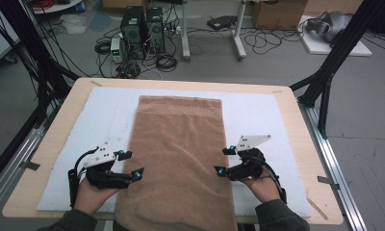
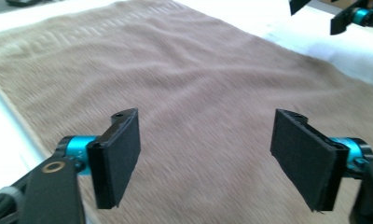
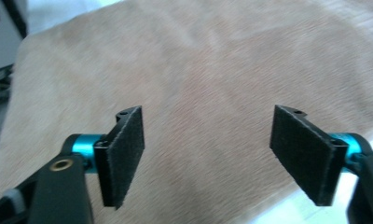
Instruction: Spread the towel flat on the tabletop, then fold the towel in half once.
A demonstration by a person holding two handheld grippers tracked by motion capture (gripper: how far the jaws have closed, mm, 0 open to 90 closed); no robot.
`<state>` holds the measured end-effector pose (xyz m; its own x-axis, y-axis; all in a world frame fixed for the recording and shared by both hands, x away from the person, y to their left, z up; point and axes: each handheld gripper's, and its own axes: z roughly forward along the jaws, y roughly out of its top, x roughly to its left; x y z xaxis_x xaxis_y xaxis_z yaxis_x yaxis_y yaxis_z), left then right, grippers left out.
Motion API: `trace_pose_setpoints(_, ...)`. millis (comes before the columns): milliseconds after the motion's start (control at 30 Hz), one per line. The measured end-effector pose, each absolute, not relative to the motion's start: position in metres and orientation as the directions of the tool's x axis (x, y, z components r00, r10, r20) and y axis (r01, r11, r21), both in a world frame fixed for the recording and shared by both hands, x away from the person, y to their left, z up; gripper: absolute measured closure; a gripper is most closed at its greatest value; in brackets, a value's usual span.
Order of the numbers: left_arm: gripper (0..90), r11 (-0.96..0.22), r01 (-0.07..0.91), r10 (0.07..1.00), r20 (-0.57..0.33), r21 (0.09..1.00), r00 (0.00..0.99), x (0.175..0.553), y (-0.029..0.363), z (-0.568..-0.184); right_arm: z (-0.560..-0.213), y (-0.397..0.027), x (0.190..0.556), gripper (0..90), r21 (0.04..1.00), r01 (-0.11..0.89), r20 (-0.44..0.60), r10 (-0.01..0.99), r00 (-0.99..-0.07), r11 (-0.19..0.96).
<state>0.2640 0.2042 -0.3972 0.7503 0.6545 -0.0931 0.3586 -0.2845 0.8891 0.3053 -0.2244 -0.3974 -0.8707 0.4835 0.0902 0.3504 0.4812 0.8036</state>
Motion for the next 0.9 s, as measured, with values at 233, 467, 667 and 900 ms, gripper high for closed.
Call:
trace_pose_setpoints(233,22.5,-0.304,0.359,0.679,-0.064,0.882,0.731,0.285,0.204,-0.388,-0.391,-0.22,0.319,21.7,0.807,0.346,0.073,0.501,-0.863,0.479)
trace_pose_setpoints(467,24.1,-0.322,0.386,0.685,-0.069,0.864,0.726,0.3,0.205,-0.392,-0.396,-0.217,0.326,21.8,0.79,0.359,0.079,0.499,-0.863,0.497)
trace_pose_setpoints(667,24.3,-0.333,0.399,0.675,-0.079,0.854,0.733,0.311,0.206,-0.388,-0.397,-0.215,0.332,21.8,0.784,0.363,0.077,0.501,-0.862,0.504)
trace_pose_setpoints(900,26.2,-0.333,0.408,0.677,-0.086,0.85,0.731,0.336,0.21,-0.378,-0.389,-0.213,0.352,21.9,0.778,0.369,0.068,0.515,-0.855,0.509)
